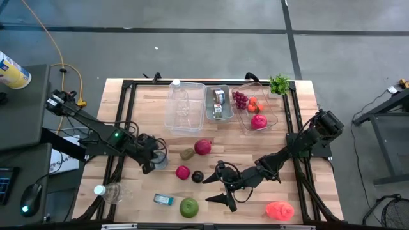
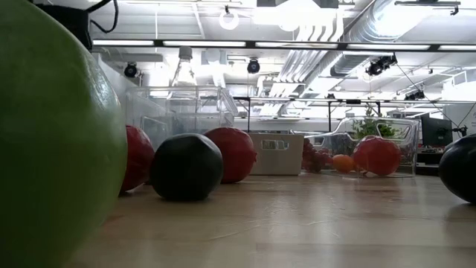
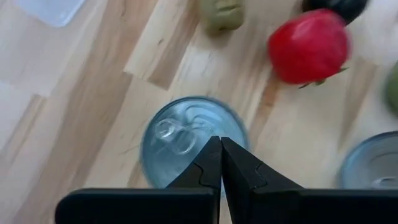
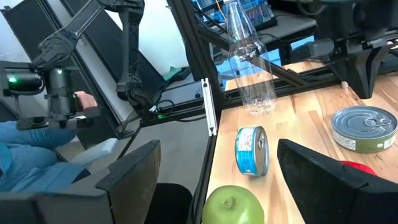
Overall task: Pick & Place Food Item
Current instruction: Put the green canned tuna into the white bin
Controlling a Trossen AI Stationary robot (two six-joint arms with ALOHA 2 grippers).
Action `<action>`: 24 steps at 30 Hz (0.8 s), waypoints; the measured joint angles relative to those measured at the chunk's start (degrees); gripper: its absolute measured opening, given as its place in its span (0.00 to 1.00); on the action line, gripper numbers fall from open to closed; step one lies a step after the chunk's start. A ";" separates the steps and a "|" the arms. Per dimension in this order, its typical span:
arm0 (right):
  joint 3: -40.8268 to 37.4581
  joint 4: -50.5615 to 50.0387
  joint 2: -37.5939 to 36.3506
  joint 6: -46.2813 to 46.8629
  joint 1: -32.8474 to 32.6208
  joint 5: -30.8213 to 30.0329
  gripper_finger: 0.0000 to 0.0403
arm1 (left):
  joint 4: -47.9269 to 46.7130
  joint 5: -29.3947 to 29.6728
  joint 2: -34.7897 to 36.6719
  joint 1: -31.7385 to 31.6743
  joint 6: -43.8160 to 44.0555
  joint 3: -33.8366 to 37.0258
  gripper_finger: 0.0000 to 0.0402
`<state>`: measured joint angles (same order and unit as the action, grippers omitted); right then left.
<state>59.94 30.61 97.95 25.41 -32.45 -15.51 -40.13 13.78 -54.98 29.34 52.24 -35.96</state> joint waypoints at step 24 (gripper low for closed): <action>0.00 -0.04 0.00 0.26 -0.02 -1.16 0.77 | 0.64 -0.18 0.11 -2.66 6.16 9.41 0.00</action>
<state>59.94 30.57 97.95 25.67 -32.47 -16.67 -39.49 13.61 -54.87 26.68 58.40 -26.55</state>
